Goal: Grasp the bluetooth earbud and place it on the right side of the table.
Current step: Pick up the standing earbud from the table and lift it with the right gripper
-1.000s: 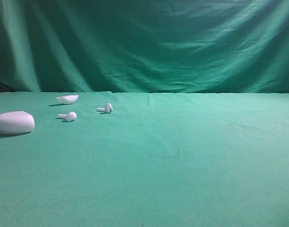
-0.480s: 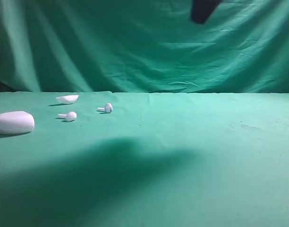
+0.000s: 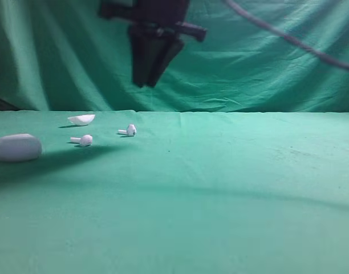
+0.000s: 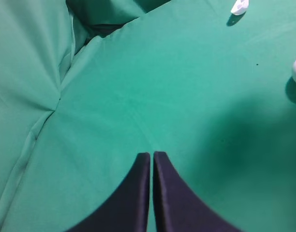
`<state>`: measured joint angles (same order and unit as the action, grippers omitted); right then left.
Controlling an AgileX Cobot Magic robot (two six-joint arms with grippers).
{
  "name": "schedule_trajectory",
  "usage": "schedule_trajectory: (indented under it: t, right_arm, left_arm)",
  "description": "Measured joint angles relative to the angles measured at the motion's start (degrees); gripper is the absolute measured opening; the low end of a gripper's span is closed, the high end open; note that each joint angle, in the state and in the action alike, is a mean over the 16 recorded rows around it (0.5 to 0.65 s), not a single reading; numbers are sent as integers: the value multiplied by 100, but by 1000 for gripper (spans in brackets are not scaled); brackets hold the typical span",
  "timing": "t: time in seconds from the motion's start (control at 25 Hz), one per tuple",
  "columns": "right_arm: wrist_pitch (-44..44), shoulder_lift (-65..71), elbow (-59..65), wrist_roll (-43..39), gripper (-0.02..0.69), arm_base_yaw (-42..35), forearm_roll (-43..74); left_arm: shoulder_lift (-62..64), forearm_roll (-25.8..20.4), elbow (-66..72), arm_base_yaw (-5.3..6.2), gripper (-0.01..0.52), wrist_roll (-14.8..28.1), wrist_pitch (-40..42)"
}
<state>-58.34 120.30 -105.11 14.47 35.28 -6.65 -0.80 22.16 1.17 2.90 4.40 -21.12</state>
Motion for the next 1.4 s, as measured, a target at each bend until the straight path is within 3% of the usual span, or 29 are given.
schedule_trajectory:
  t: [0.32, 0.52, 1.16, 1.4]
  right_arm:
    - [-193, 1299, -1334, -367, 304, 205, 132]
    - [-288, 1760, -1803, -596, 355, 216, 234]
    - [-642, 1977, -2215, -839, 115, 224, 575]
    - [-985, 1559, -2445, -1193, 99, 226, 873]
  left_arm:
    - [0, 0, 0, 0, 0, 0, 0]
    - [0, 0, 0, 0, 0, 0, 0]
    - [0, 0, 0, 0, 0, 0, 0]
    - [0, 0, 0, 0, 0, 0, 0]
